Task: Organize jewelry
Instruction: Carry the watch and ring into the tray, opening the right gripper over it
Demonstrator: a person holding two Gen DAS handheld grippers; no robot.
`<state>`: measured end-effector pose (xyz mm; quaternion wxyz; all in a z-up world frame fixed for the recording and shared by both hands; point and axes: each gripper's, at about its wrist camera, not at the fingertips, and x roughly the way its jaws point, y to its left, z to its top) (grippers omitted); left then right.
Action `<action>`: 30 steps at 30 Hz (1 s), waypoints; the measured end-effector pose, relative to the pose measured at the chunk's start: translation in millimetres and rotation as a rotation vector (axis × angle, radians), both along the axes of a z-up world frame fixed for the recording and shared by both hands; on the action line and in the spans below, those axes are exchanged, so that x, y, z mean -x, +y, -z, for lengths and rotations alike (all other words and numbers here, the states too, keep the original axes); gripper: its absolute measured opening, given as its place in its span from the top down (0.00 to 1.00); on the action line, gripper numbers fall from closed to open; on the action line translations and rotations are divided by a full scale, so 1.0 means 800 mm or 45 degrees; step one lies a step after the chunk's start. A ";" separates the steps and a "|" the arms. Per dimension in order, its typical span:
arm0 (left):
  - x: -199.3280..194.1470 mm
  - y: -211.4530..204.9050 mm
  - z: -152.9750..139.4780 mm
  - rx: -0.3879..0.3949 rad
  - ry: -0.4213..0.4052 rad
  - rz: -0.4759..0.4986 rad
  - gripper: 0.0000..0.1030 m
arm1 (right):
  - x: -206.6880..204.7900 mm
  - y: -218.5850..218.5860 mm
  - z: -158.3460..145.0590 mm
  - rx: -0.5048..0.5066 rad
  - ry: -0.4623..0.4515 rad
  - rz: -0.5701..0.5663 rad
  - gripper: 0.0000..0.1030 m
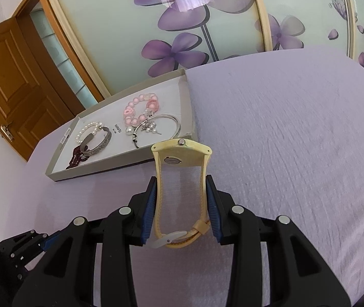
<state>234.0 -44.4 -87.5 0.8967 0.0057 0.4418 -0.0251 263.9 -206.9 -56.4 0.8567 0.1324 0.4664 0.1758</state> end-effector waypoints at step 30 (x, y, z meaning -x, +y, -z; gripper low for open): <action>-0.078 0.126 -0.131 0.134 -0.324 -0.287 0.79 | -0.064 0.122 -0.098 0.216 -0.249 -0.220 0.63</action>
